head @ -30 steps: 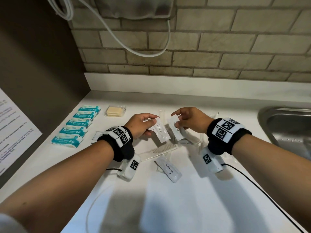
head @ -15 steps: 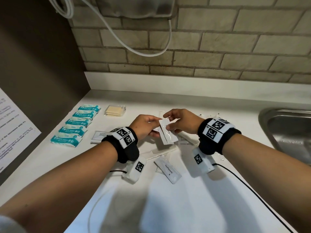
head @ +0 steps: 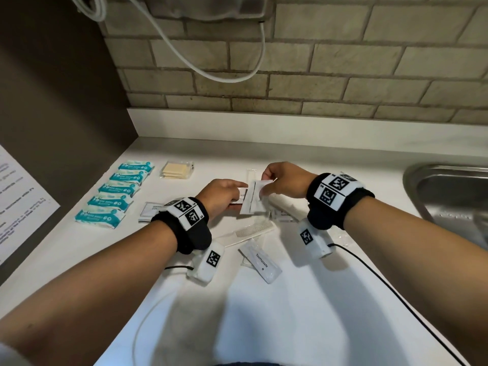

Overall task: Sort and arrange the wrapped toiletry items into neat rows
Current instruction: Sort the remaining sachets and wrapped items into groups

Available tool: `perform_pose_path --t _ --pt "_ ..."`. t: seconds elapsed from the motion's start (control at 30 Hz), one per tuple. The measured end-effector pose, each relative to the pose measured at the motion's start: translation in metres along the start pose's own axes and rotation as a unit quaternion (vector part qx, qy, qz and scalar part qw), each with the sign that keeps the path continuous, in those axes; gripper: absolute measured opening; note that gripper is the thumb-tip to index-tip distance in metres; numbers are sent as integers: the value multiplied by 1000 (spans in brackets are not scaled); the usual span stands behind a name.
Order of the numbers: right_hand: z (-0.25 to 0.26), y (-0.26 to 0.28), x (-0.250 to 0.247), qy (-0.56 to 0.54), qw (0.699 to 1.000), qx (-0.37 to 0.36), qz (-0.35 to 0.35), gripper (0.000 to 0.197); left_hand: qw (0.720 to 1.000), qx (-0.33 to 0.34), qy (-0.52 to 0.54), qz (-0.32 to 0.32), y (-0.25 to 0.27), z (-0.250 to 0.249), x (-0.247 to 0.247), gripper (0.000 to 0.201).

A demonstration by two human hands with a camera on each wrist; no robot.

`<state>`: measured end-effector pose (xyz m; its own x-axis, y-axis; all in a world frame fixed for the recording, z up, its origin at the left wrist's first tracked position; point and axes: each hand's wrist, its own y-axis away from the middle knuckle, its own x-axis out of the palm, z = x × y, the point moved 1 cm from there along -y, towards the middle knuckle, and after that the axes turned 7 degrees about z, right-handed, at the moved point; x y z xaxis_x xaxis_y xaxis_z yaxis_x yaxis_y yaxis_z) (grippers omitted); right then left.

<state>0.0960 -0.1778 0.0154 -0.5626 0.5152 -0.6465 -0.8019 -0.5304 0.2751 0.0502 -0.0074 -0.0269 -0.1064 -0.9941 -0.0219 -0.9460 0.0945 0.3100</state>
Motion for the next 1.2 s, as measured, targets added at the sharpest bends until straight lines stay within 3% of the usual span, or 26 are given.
perform_pose_path --t 0.07,0.17,0.23,0.3,0.43,0.53,0.63,0.8,0.97,1.2 --pt "2 -1 -4 -56 998 -11 8 24 1000 -9 -23 -9 1 2 -2 37" --pt "3 -2 -6 -151 988 -34 -21 24 1000 -10 24 -14 6 1 -2 34" --pt "4 -4 -3 -179 982 -40 -44 27 997 -1 78 -9 9 -2 2 25" --pt "3 -6 3 -201 977 -38 -65 21 994 8 110 15 11 -9 7 29" --pt "-3 -11 13 -216 969 -17 -122 19 994 40 92 35 8 -19 17 35" --pt "-6 -10 13 -116 978 -11 -174 21 996 48 64 27 6 -20 20 47" --pt "-11 -5 12 18 981 1 -192 28 997 66 33 14 5 -20 21 42" --pt "-27 3 10 143 978 63 -140 39 996 83 -26 -22 4 -22 10 34" --pt "-39 13 16 284 943 169 24 35 995 81 -61 -16 6 -25 5 35" --pt "-33 -4 3 309 938 159 23 34 994 65 -87 16 10 -15 -3 34"
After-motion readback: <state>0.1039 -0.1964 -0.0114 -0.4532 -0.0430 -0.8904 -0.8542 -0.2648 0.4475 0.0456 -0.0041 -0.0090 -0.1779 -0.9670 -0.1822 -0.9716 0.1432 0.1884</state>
